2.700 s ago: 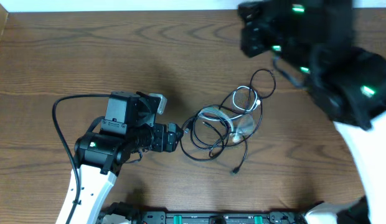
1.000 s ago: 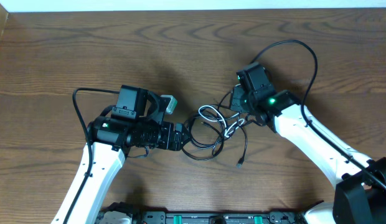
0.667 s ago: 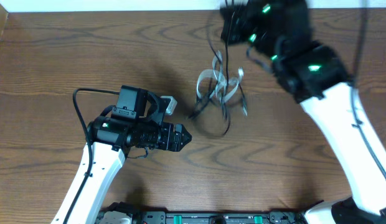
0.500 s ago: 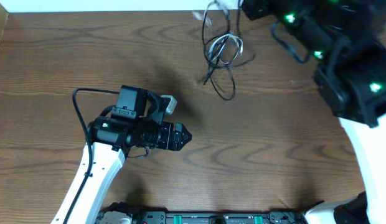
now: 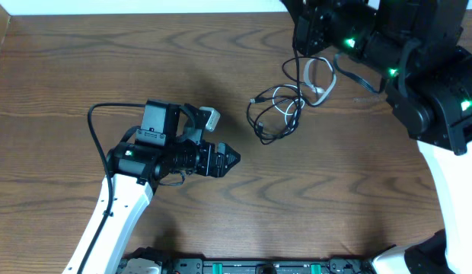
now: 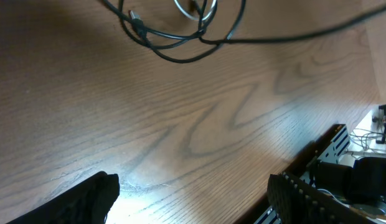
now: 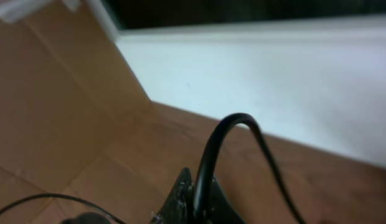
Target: Untangle cables
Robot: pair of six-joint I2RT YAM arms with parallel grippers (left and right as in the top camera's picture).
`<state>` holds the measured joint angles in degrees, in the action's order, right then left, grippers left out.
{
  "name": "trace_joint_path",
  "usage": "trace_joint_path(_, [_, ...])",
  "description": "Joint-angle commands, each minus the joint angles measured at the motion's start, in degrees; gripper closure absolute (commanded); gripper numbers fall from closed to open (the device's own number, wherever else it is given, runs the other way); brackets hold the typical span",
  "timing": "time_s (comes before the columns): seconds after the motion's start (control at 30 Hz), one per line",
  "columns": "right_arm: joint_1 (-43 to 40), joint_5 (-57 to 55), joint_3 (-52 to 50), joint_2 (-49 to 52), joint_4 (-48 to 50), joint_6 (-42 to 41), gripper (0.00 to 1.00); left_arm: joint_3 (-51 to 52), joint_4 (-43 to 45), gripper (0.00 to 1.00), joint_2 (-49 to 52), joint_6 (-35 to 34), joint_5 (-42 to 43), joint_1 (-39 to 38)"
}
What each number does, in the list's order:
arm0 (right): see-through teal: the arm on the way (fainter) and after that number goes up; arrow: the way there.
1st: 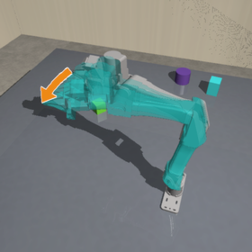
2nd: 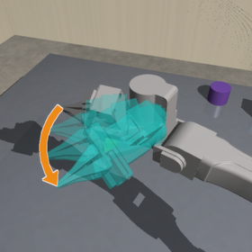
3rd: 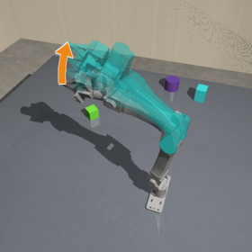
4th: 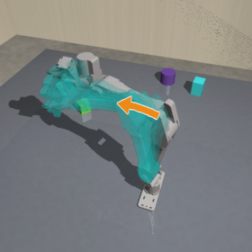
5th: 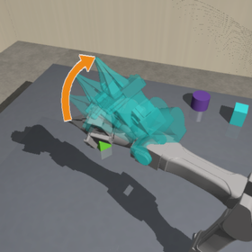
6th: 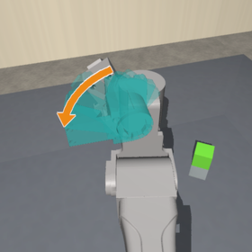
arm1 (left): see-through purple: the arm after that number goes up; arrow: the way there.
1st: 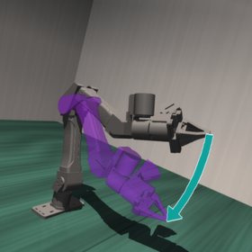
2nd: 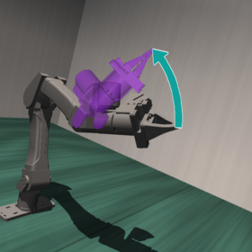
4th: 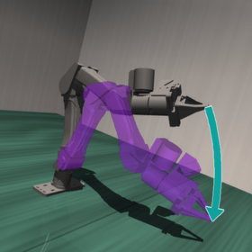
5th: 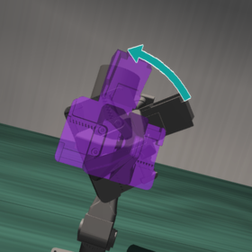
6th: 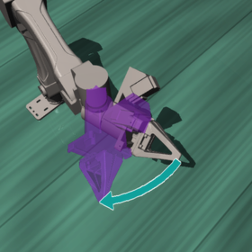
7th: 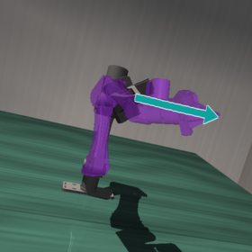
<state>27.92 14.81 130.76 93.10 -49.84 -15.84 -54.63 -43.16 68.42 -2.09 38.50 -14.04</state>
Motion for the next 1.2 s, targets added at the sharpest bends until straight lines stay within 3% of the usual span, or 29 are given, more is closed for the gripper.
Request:
trace_joint_path(0.0, [-0.09,7.72,2.51,-3.15,5.62,2.89,0.99,-1.31,0.31,0.18,-0.04,0.33,0.94,-0.2])
trace_joint_path(0.17, [-0.09,6.75,4.02,-6.82,9.31,6.99,0.99,-1.31,0.35,0.18,-0.04,0.35,0.92,-0.2])
trace_joint_path(0.43, [-0.09,-7.69,4.02,-8.09,-5.62,7.37,0.99,-1.31,1.97,0.18,0.04,0.37,0.9,-0.2])
trace_joint_path(0.7, [-0.09,-5.4,4.04,-8.96,-8.52,7.34,0.99,-0.28,13.9,0.17,1.97,5.53,-0.11,-0.63])
trace_joint_path(0.87, [-0.09,-3.28,4.04,-11.45,-8.48,7.34,0.99,-0.28,19.06,0.18,9.11,7.04,-0.13,-5.62])
trace_joint_path(1.07, [-0.09,-0.55,4.04,-13.31,-13.81,7.34,0.99,-0.28,32.92,0.19,18.34,7.02,-0.61,-10.32])
trace_joint_path(1.17, [-0.09,3.5,4.04,-13.75,-16.48,7.34,0.99,-0.28,37.64,0.23,20.79,7.02,-5.86,-10.32])
